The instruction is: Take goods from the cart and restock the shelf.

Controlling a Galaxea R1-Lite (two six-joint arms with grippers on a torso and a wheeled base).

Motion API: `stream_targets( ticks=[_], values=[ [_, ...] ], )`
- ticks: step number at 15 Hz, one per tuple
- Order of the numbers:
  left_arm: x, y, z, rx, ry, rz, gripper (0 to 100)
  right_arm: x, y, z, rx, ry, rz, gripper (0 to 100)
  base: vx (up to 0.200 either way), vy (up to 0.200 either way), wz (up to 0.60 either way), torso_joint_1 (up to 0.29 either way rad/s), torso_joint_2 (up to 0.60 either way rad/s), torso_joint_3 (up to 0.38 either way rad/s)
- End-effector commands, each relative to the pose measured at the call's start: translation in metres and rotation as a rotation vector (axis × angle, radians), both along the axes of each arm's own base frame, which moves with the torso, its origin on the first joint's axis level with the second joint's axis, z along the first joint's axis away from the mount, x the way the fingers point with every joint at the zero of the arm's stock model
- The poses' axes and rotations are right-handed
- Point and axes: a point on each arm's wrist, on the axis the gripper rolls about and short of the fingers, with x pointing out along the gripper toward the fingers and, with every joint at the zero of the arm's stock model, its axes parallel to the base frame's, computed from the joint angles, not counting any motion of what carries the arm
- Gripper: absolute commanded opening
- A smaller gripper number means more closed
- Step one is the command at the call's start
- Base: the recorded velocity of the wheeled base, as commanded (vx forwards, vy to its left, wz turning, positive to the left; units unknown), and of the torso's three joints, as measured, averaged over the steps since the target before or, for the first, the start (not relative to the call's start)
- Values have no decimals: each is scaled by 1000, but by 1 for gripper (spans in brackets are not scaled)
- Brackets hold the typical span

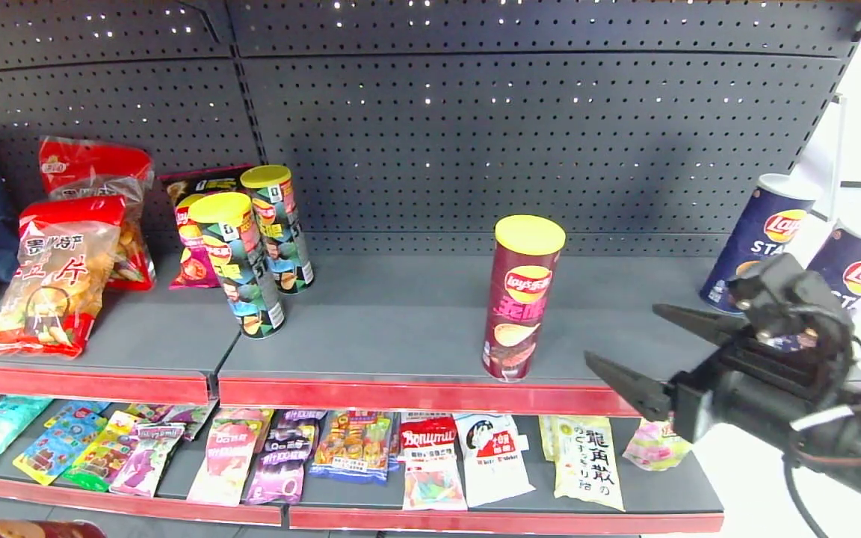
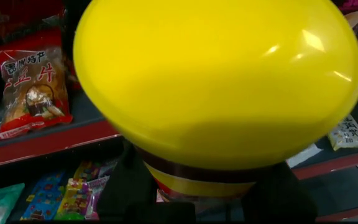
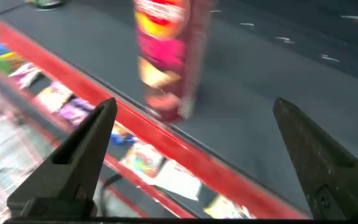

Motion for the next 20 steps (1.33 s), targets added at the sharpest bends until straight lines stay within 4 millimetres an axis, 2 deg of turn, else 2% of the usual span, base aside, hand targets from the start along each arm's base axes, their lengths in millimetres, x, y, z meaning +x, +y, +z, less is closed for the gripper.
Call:
stream_targets(
  ticks=[1, 2, 3, 4, 5, 7, 8, 11, 13, 17, 18, 19, 20],
  values=[
    [3, 0, 2, -3, 14, -3, 0, -81, -65, -9, 41, -157, -210, 100, 0, 0, 0, 0, 0, 0],
    [4, 1, 3, -3, 19, -3, 0, -92, -75, -15, 43, -172, -254, 100, 0, 0, 0, 0, 0, 0],
    [5, 1, 4, -5, 25, -5, 0, -115, -91, -28, 39, -183, -363, 100, 0, 0, 0, 0, 0, 0],
    [6, 1, 4, -6, 31, -8, 0, -123, -96, -33, 36, -176, -397, 100, 0, 0, 0, 0, 0, 0],
    [10, 1, 5, -11, 56, -38, 0, -148, -103, -47, 25, -154, -458, 100, 0, 0, 0, 0, 0, 0],
    [14, 2, 12, -14, 71, -52, 0, -179, -110, -66, 23, -149, -458, 100, 0, 0, 0, 0, 0, 0],
    [18, 2, 14, -18, 84, -54, 0, -187, -112, -74, 13, -121, -462, 100, 0, 0, 0, 0, 0, 0],
    [21, 2, 14, -29, 106, -72, 0, -183, -113, -71, 17, -60, -537, 100, 0, 0, 0, 0, 0, 0],
    [22, 3, 14, -32, 116, -76, 0, -172, -113, -67, -48, 19, -689, 100, 0, 0, 0, 0, 0, 0],
    [21, 2, 14, -55, 113, -76, 0, -167, -113, -65, -102, 84, -948, 100, 0, 0, 0, 0, 0, 0],
    [21, 2, 14, -55, 113, -76, 0, -167, -113, -68, -108, 92, -959, 100, 0, 0, 0, 0, 0, 0],
    [20, 2, 14, -55, 108, -76, 0, -173, -111, -80, -79, 63, -880, 100, 0, 0, 0, 0, 0, 0],
    [20, 2, 13, -55, 108, -76, 0, -178, -110, -81, -28, 3, -729, 100, 0, 0, 0, 0, 0, 0]
  ],
)
